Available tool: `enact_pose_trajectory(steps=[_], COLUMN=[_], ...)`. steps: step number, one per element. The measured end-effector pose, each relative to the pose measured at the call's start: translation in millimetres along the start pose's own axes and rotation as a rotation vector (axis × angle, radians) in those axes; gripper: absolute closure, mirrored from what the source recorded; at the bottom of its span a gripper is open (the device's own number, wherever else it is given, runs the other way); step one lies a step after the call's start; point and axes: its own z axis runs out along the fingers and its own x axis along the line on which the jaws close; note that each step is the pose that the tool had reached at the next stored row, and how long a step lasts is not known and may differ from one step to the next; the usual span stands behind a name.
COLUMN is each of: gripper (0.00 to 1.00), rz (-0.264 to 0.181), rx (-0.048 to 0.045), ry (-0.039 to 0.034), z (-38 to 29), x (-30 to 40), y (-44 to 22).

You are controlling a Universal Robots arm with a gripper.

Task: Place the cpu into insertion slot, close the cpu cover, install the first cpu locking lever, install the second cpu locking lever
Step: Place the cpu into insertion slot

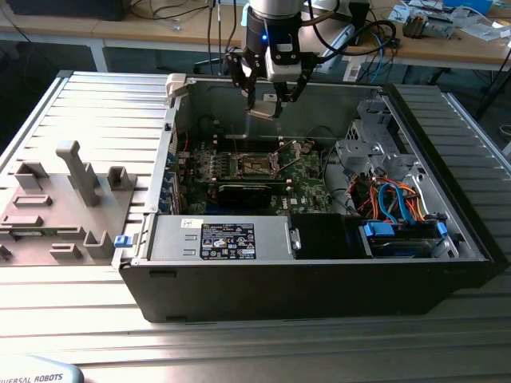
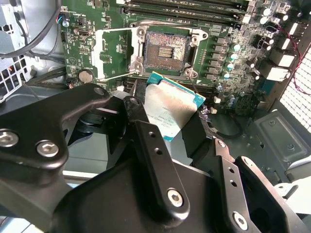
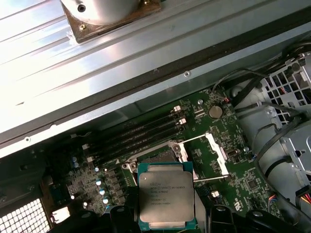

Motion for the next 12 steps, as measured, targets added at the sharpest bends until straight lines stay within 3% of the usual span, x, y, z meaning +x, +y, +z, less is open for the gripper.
enact_pose_trajectory(steps=[12], gripper=[0.46], rz=[0.018], rx=[0.0006], ry=[-0.0019], z=[0.1], x=[0.0], y=[0.0])
